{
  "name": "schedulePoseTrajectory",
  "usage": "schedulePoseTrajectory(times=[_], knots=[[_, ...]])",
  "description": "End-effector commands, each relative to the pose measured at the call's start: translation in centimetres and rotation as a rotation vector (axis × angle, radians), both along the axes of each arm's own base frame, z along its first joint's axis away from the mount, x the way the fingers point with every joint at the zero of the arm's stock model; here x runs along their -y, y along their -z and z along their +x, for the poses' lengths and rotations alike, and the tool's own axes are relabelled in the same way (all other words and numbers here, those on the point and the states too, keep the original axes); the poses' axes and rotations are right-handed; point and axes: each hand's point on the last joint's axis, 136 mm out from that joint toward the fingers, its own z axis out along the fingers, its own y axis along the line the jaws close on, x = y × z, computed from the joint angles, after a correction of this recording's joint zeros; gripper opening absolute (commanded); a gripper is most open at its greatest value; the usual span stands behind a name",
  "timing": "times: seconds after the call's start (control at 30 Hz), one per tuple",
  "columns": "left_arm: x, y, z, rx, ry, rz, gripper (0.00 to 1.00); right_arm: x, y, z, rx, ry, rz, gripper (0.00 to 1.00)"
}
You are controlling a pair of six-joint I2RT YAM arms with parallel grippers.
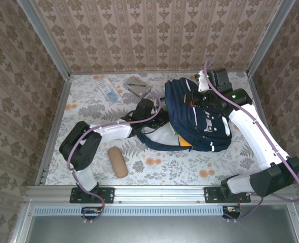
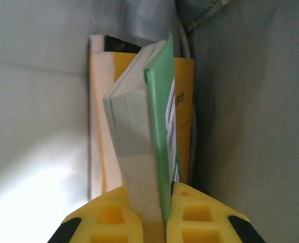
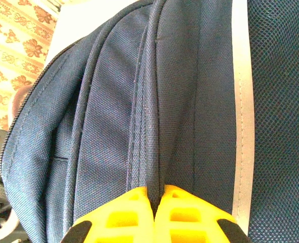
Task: Pack the student bag
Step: Place the book in the student bag, then move the pencil case to the top-left of the table.
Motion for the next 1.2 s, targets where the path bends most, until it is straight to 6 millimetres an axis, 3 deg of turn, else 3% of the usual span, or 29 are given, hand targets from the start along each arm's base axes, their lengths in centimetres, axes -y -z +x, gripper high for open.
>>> schedulePoseTrajectory(times=[0.0,0.17,0.2,0.33,0.47,0.8,1.17], knots=[[3.3,-4.4,0.9,0.091,0.033,-0.121,0.0,-2.0,-5.5,1.0,0.177,-0.054,0.155,0.0],[6.7,-2.5,-0.2,0.061,0.115,-0.066,0.03,-2.0,-5.0,1.1,0.166,-0.054,0.155,0.0],[7.1,-1.9,-0.4,0.046,0.121,-0.053,0.1,-1.9,-5.1,1.1,0.167,-0.053,0.153,0.0],[7.4,-0.3,-0.8,0.004,0.138,-0.019,0.55,-1.1,-4.7,1.4,0.164,-0.03,0.141,0.0],[5.4,-0.9,-0.3,0.029,0.115,0.032,0.75,-0.2,-3.9,1.6,0.151,-0.007,0.127,0.0],[-2.4,-3.8,0.9,0.117,0.049,0.167,0.87,1.4,-1.1,2.0,0.104,0.032,0.092,0.0],[-4.9,-2.2,1.9,0.115,0.025,0.256,0.85,1.3,-0.8,2.1,0.092,0.034,0.104,0.0]])
